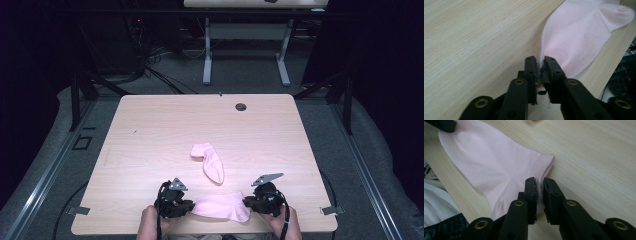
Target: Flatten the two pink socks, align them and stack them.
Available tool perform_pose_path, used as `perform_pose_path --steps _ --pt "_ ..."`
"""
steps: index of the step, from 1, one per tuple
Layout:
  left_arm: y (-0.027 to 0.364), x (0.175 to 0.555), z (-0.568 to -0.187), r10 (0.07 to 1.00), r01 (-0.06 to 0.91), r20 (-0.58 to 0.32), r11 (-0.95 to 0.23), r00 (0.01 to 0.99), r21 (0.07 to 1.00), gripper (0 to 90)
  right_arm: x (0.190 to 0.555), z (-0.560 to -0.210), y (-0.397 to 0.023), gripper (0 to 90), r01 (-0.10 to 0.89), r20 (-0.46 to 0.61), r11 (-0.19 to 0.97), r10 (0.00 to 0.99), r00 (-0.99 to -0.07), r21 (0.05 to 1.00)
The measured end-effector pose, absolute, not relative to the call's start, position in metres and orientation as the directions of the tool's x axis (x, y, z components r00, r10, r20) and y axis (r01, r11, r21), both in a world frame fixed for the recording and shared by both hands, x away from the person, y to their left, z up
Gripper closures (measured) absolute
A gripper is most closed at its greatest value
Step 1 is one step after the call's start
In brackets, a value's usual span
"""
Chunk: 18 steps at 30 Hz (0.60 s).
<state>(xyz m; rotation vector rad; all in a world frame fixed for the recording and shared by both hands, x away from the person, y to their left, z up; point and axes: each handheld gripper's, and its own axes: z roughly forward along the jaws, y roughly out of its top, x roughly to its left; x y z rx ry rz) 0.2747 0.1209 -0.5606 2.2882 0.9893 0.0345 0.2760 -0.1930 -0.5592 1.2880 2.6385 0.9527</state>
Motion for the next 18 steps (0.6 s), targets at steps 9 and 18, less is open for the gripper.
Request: perform_pose_path --steps 9,18 --pt "0.130 0.287 -0.537 0.699 0.609 -0.166 -0.451 0.695 0.652 37.0 0.287 -0.547 -0.209 41.1 0.682 0.244 0.384 0.733 -0.635 0.622" --pt "0.065 0.328 -0.529 0.595 0.470 -0.020 -0.614 0.804 0.634 32.9 0.298 -0.546 -0.229 13.5 0.687 0.250 0.315 0.768 -0.590 0.655"
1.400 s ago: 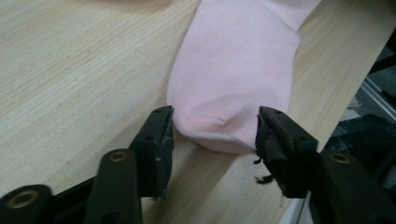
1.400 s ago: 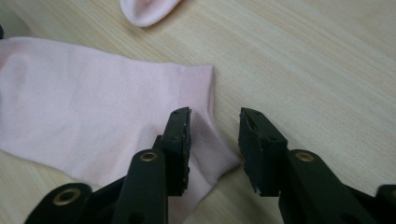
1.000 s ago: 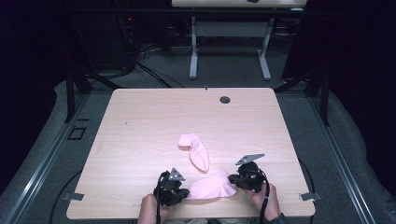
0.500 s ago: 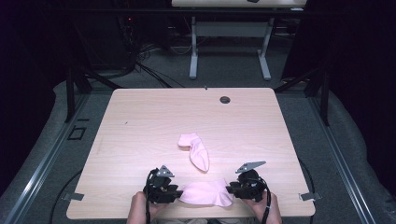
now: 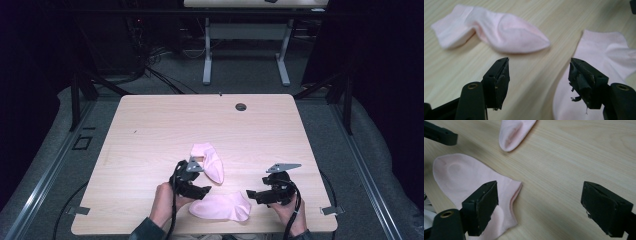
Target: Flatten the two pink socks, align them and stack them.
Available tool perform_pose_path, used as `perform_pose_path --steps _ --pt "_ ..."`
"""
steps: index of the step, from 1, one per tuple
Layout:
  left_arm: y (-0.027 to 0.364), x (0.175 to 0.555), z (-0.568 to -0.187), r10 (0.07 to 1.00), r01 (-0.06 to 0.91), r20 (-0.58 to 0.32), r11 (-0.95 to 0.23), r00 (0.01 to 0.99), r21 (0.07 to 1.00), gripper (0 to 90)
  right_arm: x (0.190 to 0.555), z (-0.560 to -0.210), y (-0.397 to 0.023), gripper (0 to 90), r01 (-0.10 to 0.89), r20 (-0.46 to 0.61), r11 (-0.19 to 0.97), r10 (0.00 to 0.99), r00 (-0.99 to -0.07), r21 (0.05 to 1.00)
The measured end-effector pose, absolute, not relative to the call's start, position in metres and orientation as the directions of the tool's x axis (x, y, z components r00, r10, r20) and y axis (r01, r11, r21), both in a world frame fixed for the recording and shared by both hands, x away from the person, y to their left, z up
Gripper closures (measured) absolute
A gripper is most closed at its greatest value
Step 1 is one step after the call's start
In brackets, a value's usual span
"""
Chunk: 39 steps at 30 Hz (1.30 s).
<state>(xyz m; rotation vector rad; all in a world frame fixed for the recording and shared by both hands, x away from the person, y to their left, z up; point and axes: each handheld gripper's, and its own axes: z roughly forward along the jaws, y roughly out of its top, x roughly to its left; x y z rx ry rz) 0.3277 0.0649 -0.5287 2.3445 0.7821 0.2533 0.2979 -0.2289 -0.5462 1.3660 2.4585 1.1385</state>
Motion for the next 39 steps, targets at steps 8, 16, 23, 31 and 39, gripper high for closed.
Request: perform_pose_path --steps 8,16,23,31,39 --pt "0.021 0.352 -0.534 0.489 0.389 0.049 -0.747 0.871 0.540 38.1 0.299 -0.552 -0.240 15.0 0.708 0.276 0.280 0.781 -0.561 0.648" --pt "0.003 0.365 -0.548 0.448 0.380 0.060 -0.816 0.892 0.436 51.5 0.300 -0.556 -0.247 16.1 0.719 0.298 0.256 0.782 -0.547 0.646" --pt "0.008 0.372 -0.552 0.457 0.406 0.026 -0.812 0.889 0.420 63.2 0.300 -0.557 -0.249 17.1 0.723 0.305 0.251 0.782 -0.544 0.644" --pt "0.012 0.375 -0.553 0.462 0.405 0.038 -0.810 0.886 0.424 78.8 0.300 -0.559 -0.249 18.0 0.727 0.310 0.246 0.783 -0.539 0.641" --pt "0.014 0.376 -0.551 0.467 0.415 -0.003 -0.782 0.884 0.465 83.2 0.301 -0.557 -0.250 17.9 0.722 0.315 0.227 0.786 -0.532 0.653"
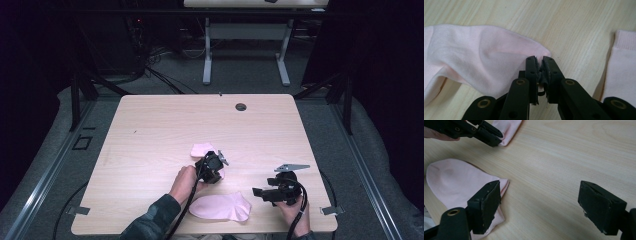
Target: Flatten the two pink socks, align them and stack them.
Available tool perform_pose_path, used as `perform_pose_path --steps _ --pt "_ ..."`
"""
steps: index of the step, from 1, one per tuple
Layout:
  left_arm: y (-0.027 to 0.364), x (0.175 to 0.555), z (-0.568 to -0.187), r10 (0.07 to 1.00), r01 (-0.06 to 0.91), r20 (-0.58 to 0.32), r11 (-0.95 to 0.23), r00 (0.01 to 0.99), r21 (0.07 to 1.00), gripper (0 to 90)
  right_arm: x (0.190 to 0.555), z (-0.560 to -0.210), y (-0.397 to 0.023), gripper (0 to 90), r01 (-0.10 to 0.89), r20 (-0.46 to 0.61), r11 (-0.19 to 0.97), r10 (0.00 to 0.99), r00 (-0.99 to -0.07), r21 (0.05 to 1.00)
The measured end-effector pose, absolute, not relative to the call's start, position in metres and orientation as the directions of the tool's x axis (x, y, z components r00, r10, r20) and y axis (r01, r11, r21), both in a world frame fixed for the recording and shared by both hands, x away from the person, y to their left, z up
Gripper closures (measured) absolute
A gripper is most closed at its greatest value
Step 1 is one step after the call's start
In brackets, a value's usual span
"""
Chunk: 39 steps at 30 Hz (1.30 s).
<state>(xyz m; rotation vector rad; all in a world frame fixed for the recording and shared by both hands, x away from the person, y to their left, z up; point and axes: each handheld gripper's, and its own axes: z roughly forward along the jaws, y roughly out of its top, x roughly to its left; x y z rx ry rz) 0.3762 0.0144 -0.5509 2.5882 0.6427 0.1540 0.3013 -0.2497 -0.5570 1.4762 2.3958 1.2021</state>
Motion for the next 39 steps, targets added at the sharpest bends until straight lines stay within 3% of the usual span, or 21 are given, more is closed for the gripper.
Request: perform_pose_path --steps 10,18,22,30,39 --pt "0.008 0.366 -0.481 0.444 0.368 -0.049 -0.670 0.894 0.644 83.3 0.305 -0.552 -0.253 18.3 0.710 0.321 0.204 0.785 -0.530 0.674" --pt "0.005 0.352 -0.429 0.413 0.367 -0.146 -0.529 0.899 0.765 83.3 0.310 -0.544 -0.254 18.4 0.694 0.320 0.187 0.784 -0.532 0.696" --pt "0.017 0.365 -0.439 0.450 0.440 -0.218 -0.480 0.866 0.759 83.2 0.312 -0.544 -0.255 18.6 0.697 0.319 0.187 0.787 -0.528 0.692" --pt "0.069 0.405 -0.498 0.569 0.657 -0.414 -0.327 0.711 0.679 83.0 0.341 -0.556 -0.245 22.0 0.727 0.301 0.240 0.794 -0.529 0.644" --pt "0.118 0.415 -0.549 0.654 0.777 -0.501 -0.223 0.567 0.588 79.1 0.377 -0.560 -0.223 30.1 0.741 0.299 0.301 0.775 -0.556 0.600"
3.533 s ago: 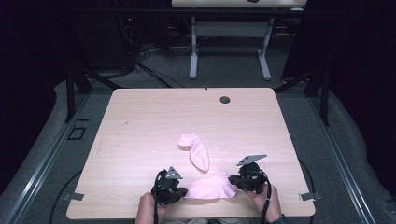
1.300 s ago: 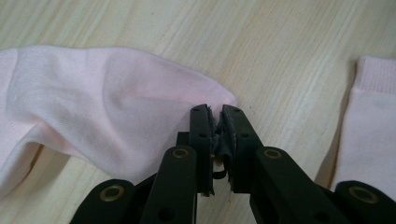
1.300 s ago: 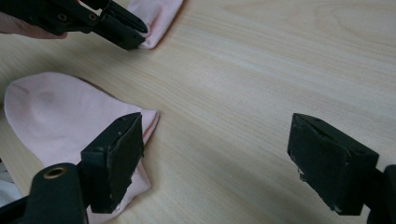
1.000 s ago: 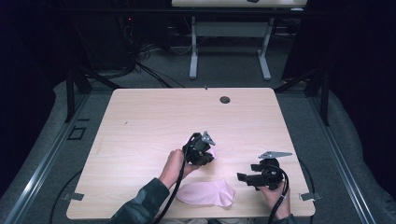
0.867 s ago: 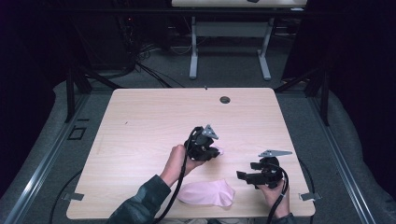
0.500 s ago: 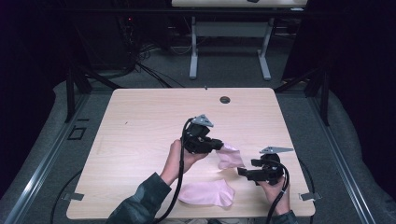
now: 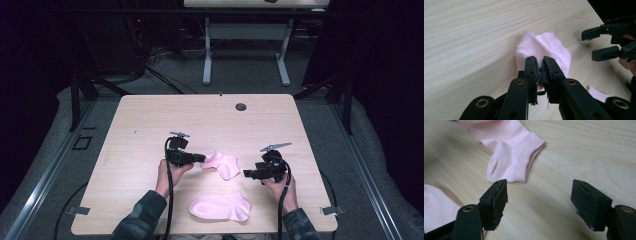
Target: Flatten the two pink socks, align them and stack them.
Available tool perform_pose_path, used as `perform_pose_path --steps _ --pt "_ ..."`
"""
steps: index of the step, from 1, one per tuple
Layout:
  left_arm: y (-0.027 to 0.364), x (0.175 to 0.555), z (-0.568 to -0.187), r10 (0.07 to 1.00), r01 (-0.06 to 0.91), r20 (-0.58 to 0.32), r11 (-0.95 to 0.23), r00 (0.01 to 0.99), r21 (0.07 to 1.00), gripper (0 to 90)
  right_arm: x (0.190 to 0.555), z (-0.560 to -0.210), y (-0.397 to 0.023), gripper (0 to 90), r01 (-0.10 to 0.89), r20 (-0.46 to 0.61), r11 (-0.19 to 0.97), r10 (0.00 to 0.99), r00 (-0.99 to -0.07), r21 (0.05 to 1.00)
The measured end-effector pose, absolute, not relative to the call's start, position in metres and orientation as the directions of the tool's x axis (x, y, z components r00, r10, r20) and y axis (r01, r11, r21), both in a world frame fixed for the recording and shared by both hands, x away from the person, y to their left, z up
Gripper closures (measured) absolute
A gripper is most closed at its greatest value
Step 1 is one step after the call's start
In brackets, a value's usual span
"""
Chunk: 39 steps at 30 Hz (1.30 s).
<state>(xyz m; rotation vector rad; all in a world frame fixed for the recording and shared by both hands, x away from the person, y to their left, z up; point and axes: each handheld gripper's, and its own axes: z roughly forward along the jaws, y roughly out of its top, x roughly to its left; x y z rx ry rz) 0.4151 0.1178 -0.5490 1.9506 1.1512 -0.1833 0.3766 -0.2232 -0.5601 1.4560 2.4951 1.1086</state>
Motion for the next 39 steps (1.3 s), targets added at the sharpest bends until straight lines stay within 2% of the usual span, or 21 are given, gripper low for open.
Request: perform_pose_path --steps 1,2,3,4,5,9,13,18,20,24,25,28,33,39 --pt "0.121 0.415 -0.551 0.657 0.785 -0.510 -0.212 0.556 0.582 79.1 0.379 -0.560 -0.220 31.9 0.745 0.303 0.301 0.775 -0.555 0.595" --pt "0.124 0.415 -0.552 0.663 0.788 -0.509 -0.207 0.550 0.580 71.6 0.384 -0.559 -0.213 34.5 0.741 0.301 0.307 0.771 -0.562 0.598" --pt "0.126 0.414 -0.553 0.665 0.787 -0.509 -0.201 0.547 0.583 71.6 0.384 -0.559 -0.213 34.5 0.741 0.301 0.307 0.771 -0.562 0.598" --pt "0.128 0.414 -0.552 0.676 0.789 -0.503 -0.195 0.539 0.583 60.8 0.387 -0.559 -0.206 39.3 0.736 0.296 0.310 0.769 -0.566 0.602" --pt "0.130 0.413 -0.550 0.690 0.785 -0.487 -0.195 0.536 0.588 60.8 0.387 -0.559 -0.206 39.3 0.736 0.296 0.310 0.769 -0.566 0.602" --pt "0.137 0.411 -0.540 0.754 0.743 -0.382 -0.204 0.535 0.637 44.6 0.394 -0.561 -0.193 46.3 0.736 0.282 0.323 0.774 -0.567 0.595" --pt "0.135 0.411 -0.533 0.764 0.702 -0.302 -0.263 0.571 0.661 44.1 0.395 -0.562 -0.187 50.0 0.737 0.270 0.330 0.779 -0.565 0.590" --pt "0.118 0.422 -0.542 0.762 0.674 -0.182 -0.401 0.621 0.620 49.7 0.395 -0.566 -0.177 56.8 0.740 0.248 0.348 0.788 -0.564 0.576" --pt "0.117 0.425 -0.546 0.764 0.676 -0.176 -0.407 0.620 0.614 52.5 0.395 -0.566 -0.177 58.2 0.737 0.246 0.358 0.783 -0.571 0.573" --pt "0.116 0.430 -0.556 0.759 0.681 -0.170 -0.433 0.629 0.590 66.8 0.395 -0.566 -0.173 63.6 0.730 0.223 0.374 0.785 -0.577 0.573" --pt "0.117 0.430 -0.558 0.757 0.685 -0.177 -0.432 0.629 0.586 73.1 0.394 -0.566 -0.172 67.7 0.723 0.208 0.385 0.785 -0.583 0.574" --pt "0.117 0.430 -0.558 0.753 0.685 -0.180 -0.436 0.633 0.584 80.6 0.392 -0.566 -0.171 72.9 0.700 0.155 0.418 0.787 -0.598 0.579" --pt "0.117 0.429 -0.561 0.748 0.682 -0.171 -0.454 0.641 0.574 84.2 0.390 -0.567 -0.168 81.2 0.673 0.106 0.439 0.787 -0.607 0.594" --pt "0.121 0.427 -0.564 0.751 0.687 -0.179 -0.444 0.635 0.575 85.0 0.391 -0.567 -0.169 84.4 0.683 0.123 0.431 0.788 -0.603 0.590"
